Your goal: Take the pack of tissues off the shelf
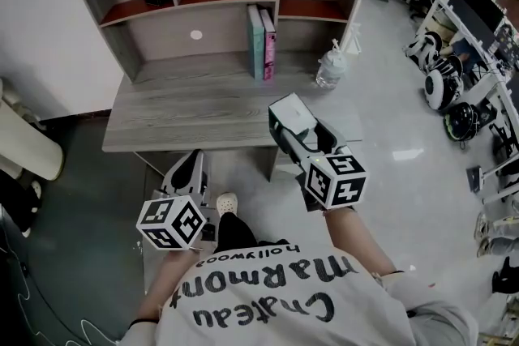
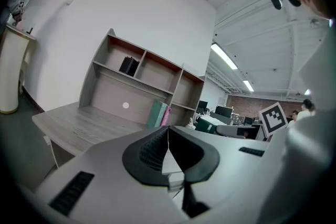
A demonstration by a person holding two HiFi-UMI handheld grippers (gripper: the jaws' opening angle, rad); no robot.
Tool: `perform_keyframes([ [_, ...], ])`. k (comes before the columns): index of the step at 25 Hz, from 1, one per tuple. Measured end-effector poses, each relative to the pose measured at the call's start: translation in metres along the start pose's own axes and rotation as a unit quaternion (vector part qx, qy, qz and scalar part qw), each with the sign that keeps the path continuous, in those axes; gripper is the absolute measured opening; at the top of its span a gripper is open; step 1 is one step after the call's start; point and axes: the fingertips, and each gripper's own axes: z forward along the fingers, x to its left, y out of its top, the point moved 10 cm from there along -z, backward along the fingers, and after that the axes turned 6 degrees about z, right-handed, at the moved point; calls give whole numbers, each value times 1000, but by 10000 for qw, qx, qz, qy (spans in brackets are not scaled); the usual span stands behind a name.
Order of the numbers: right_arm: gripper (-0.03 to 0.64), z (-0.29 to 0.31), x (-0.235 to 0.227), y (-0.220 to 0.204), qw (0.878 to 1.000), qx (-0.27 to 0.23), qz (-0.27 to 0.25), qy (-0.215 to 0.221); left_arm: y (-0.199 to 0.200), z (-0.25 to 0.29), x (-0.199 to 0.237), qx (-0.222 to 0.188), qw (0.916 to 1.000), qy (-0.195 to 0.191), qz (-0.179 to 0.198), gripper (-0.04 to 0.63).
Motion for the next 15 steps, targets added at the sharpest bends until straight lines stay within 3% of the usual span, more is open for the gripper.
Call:
perform_keyframes([
  [15,310,-12,4,9,9999,-147,-85,-14,10,-11,-3,-181,9998,29,96,18],
])
